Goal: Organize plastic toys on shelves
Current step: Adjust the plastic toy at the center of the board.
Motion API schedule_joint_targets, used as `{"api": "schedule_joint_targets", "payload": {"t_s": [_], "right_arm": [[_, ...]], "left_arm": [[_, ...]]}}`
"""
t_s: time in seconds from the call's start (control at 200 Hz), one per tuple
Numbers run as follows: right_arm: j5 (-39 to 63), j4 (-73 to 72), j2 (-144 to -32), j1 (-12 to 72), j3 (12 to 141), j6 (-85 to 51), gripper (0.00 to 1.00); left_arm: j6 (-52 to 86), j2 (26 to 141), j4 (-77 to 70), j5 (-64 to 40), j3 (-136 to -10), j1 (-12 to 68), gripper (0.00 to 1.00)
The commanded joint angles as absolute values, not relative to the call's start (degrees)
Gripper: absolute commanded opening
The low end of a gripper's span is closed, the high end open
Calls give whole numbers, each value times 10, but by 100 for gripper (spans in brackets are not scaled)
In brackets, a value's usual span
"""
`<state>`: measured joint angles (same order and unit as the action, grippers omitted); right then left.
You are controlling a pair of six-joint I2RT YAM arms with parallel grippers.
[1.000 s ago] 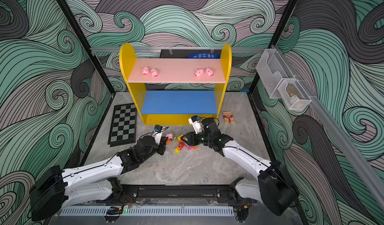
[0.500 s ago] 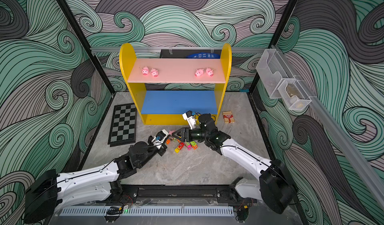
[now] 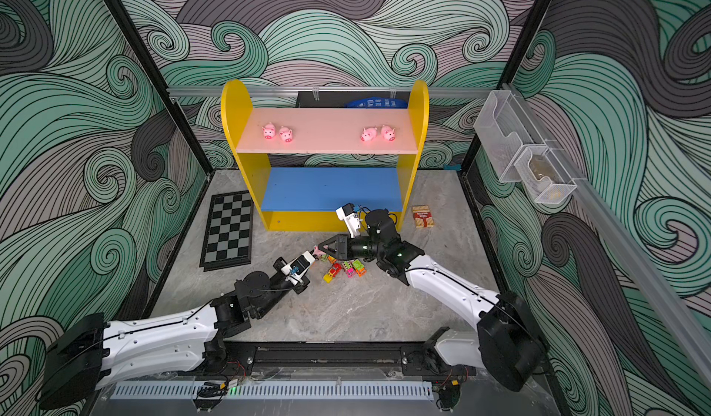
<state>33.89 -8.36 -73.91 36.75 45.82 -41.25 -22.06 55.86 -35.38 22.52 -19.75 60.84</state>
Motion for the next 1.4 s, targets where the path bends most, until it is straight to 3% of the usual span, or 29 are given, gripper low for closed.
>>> {"api": "schedule_joint_targets", "payload": {"t_s": [0.0, 0.055, 0.115, 0.265, 0.37, 0.465, 0.57, 0.685, 0.836, 0.931, 1.151, 1.396], "right_arm": [[326, -85, -730, 369, 451, -400, 9], [324, -86, -727, 369, 448, -393, 0], [324, -85, -726, 369, 446, -381, 0], [312, -84, -717, 369, 445, -323, 0], [296, -86, -709, 370, 444, -264, 0], [302, -85, -706, 369, 447, -212, 0], [337, -84, -702, 368, 454, -166, 0], [384, -84, -704, 361, 460, -139, 0], [448, -84, -710, 354, 467, -127, 0], [468, -84, -711, 352, 472, -127, 0], [494, -84, -711, 347, 475, -131, 0], [508, -84, -710, 347, 478, -132, 0]], "left_arm": [[-228, 538, -392, 230, -195, 614, 0], [-217, 530, -390, 236, -194, 614, 12], [-204, 519, -391, 242, -191, 614, 26], [-96, 476, -381, 280, -186, 613, 78], [16, 440, -285, 275, -217, 599, 94], [107, 430, -185, 196, -264, 562, 94], [181, 441, -114, 33, -309, 482, 86], [211, 463, -104, -151, -331, 413, 80], [235, 488, -136, -296, -332, 374, 64], [243, 493, -159, -327, -315, 362, 56], [263, 496, -195, -337, -282, 354, 50], [274, 510, -220, -356, -274, 353, 50]]}}
